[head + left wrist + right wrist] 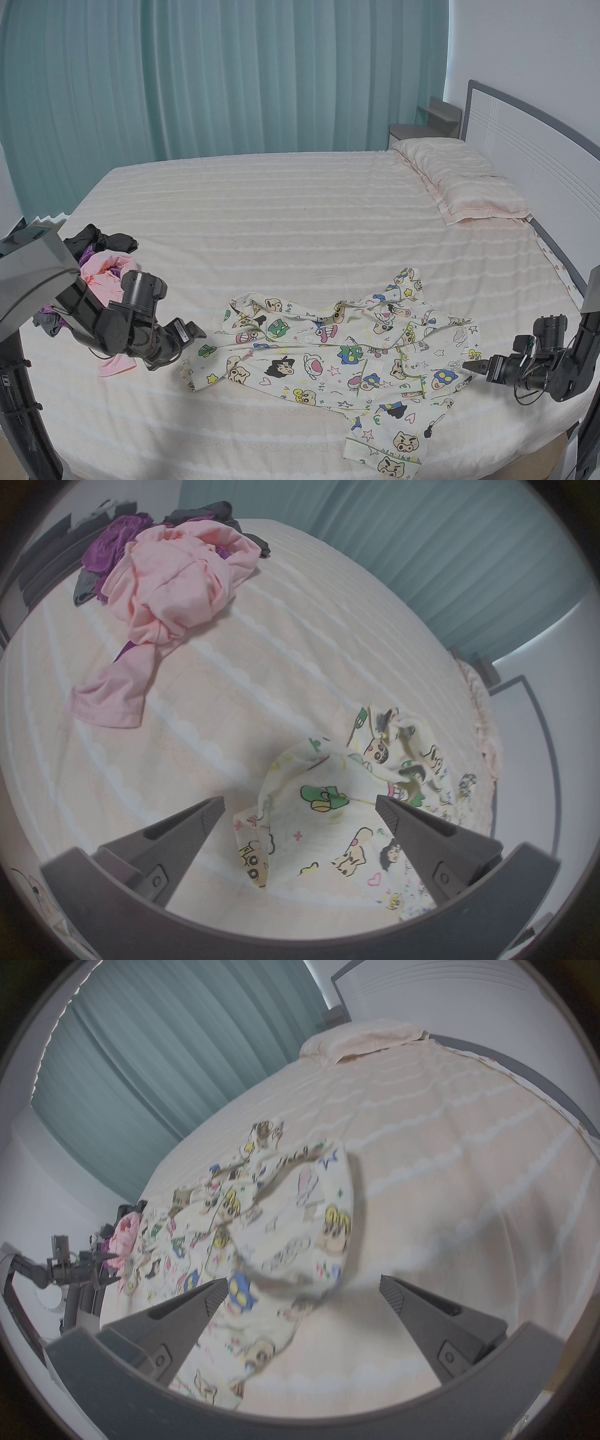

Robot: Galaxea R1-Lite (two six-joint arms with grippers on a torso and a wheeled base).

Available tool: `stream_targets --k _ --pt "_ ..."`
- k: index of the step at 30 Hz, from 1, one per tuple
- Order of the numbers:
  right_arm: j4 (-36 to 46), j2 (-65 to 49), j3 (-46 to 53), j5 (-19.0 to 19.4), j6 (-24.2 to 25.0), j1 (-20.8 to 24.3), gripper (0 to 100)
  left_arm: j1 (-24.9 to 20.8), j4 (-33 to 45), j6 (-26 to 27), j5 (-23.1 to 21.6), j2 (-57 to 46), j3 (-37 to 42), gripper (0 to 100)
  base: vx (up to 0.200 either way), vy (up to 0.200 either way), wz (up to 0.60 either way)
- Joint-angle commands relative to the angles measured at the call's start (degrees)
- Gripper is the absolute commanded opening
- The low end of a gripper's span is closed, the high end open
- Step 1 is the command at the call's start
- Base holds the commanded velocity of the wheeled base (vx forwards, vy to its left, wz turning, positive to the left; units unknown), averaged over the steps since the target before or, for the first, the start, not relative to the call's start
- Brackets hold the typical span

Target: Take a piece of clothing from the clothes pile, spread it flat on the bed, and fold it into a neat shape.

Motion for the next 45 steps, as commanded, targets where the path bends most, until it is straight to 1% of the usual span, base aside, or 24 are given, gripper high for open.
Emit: stream_targets --k 1,2,4,7,8,11,13,14,19,21,24,31,34,35,37,40,41,43,44,45 --pt "1.28 7.45 -8.95 0.06 0.97 -0.95 100 4.15 -0.23 -2.91 -5.55 -6.62 2.86 100 0.000 0.000 0.00" --pt "1.54 7.71 -9.47 0.06 1.06 -0.95 100 4.23 -0.23 -3.17 -5.90 -6.80 3.03 100 0.000 0.000 0.00" --pt "4.62 9.82 -13.69 0.14 1.94 -0.60 100 4.41 -0.58 -5.02 -7.66 -7.94 4.44 100 0.000 0.000 0.00" --pt "8.48 11.14 -17.91 0.67 2.91 0.01 100 4.06 -1.02 -5.10 -8.01 -8.29 6.46 100 0.000 0.000 0.00" --pt "9.89 11.41 -19.14 0.76 3.08 0.28 0 3.97 -1.38 -5.10 -8.01 -8.29 6.90 100 0.000 0.000 0.00" --pt "14.02 11.76 -22.39 0.76 3.35 0.01 0 3.79 -2.78 -5.19 -8.01 -8.20 8.48 100 0.000 0.000 0.00" --pt "14.81 11.67 -23.45 0.76 3.43 -0.34 0 3.79 -3.40 -5.19 -8.01 -8.20 9.19 100 0.000 0.000 0.00" --pt "15.34 11.76 -25.47 0.32 3.79 -1.48 0 3.79 -4.36 -5.19 -8.01 -8.29 10.50 100 0.000 0.000 0.00" --pt "15.34 11.76 -29.51 0.06 5.98 -3.77 0 3.71 -6.47 -5.19 -7.92 -8.29 12.61 100 0.000 0.000 0.00" --pt "15.34 11.84 -32.76 -1.09 8.62 -4.82 0 3.71 -7.44 -5.19 -7.92 -8.20 13.58 100 0.000 0.000 0.00" --pt "15.43 12.64 -37.16 -3.02 10.99 -5.44 0 3.44 -7.97 -5.19 -7.92 -8.03 14.11 100 0.000 0.000 0.00" --pt "15.43 14.48 -43.66 -3.55 12.14 -5.79 0 2.21 -8.23 -5.37 -7.92 -7.76 14.55 100 0.000 0.000 0.00" --pt "15.25 15.80 -47.44 -3.64 13.81 -5.88 0 0.81 -8.23 -5.37 -7.83 -7.59 14.90 100 0.000 0.000 0.00" --pt "15.34 15.89 -47.97 -3.81 14.60 -5.88 100 0.19 -8.23 -5.37 -7.83 -7.50 14.90 100 0.000 0.000 0.00" --pt "15.51 15.71 -47.09 -4.25 15.30 -5.88 100 -1.04 -8.23 -5.46 -7.83 -7.41 15.07 100 0.000 0.000 0.00" --pt "16.39 15.27 -43.58 -4.25 14.86 -5.96 100 -3.06 -8.23 -5.46 -7.75 -7.41 15.43 100 0.000 0.000 0.00" --pt "16.57 14.48 -42.08 -4.16 14.77 -6.40 100 -4.12 -8.14 -5.46 -7.66 -7.41 15.51 100 0.000 0.000 0.00" --pt "16.57 14.13 -41.38 -4.16 14.77 -6.75 100 -4.47 -8.14 -5.46 -7.66 -7.41 15.51 100 0.000 0.000 0.00" --pt "16.48 12.37 -38.13 -3.64 14.77 -8.07 100 -6.05 -8.32 -6.95 -7.57 -7.41 15.51 100 0.000 0.000 0.00" --pt "16.48 12.37 -38.13 -3.64 14.77 -8.07 100 -6.05 -8.32 -6.95 -7.57 -7.41 15.51 100 0.000 0.000 0.00"
